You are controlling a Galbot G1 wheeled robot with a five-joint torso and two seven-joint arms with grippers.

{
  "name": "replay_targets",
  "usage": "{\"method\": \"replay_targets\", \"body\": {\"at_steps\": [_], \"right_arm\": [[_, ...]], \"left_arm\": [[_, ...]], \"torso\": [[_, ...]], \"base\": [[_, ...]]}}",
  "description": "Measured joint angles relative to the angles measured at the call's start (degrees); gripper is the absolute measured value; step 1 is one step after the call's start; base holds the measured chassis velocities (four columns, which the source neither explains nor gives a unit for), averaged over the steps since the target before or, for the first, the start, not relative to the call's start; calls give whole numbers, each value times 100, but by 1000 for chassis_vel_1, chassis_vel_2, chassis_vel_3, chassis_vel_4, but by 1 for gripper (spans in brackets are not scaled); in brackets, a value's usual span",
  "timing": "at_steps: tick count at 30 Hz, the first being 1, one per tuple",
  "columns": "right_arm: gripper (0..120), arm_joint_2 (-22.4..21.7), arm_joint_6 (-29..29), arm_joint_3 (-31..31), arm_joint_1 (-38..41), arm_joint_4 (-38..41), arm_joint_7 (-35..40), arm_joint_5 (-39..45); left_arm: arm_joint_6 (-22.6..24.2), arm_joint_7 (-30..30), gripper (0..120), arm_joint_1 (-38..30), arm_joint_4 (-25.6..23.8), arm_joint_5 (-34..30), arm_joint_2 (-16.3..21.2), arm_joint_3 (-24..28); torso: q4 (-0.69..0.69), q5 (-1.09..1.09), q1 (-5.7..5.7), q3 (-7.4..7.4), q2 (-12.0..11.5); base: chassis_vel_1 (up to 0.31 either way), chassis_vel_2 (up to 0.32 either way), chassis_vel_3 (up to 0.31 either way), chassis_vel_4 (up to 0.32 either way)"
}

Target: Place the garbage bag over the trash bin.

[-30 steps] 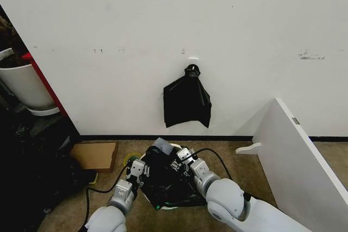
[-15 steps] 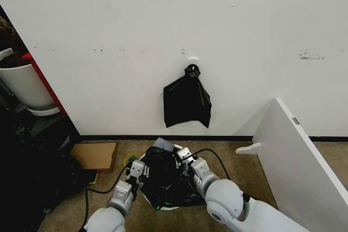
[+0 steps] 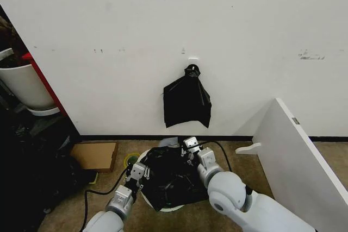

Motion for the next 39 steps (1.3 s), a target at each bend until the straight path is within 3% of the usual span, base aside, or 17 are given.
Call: {"method": "replay_targets", "body": {"at_steps": [10, 24, 36, 39], "right_arm": [[0, -143, -35, 143, 136, -387, 81, 191], [0, -448, 128, 357, -98, -661, -41, 128], [0, -413, 738, 445, -280, -814, -446, 51], [10, -467, 820, 516, -368, -688, -500, 17]], "left_arm": [[-311, 23, 4, 64, -12, 133, -29, -84], [-408, -21, 4, 7, -45, -38, -94, -159], [-628, 51, 4, 41, -115, -448, -114, -191], [-528, -57, 4, 21, -114, -704, -126, -207]], "torso": [[0, 1, 0, 0, 0], [0, 1, 0, 0, 0], [0, 1, 0, 0, 0], [0, 1, 0, 0, 0]], "base": [[0, 0, 0, 0], [0, 0, 0, 0], [0, 0, 0, 0], [0, 0, 0, 0]]}}
